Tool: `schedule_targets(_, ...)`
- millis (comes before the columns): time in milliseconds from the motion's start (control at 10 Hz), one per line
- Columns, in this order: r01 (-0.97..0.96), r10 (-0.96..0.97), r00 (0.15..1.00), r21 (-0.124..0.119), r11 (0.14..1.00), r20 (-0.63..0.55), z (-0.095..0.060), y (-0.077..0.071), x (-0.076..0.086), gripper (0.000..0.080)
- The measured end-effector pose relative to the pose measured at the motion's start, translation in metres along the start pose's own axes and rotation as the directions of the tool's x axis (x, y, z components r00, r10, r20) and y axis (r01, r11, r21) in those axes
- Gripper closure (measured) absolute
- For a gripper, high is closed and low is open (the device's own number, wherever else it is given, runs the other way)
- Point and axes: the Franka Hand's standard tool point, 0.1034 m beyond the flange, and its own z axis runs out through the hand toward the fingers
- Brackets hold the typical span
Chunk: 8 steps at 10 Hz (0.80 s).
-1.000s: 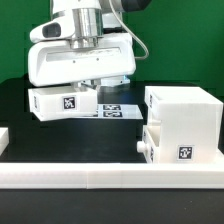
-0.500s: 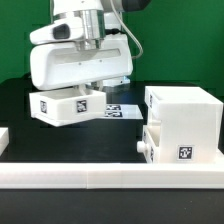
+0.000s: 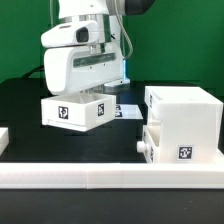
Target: Assemble drawer
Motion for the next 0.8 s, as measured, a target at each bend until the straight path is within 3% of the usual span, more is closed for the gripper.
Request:
schedule_targets(200,0.132,-0.132,0.991,0.001,0.991,0.006,0.001,0.000,-0.001,0.0760)
schedule_targets(400,0.286,-0.286,0.958,-0.004,0.958,0.021,0.002,0.003,0.010,0.0760)
schedule_targets(800,0.325,-0.326,0.945,0.022,0.945,0.026,0.005,0.007,0.032,0.0760)
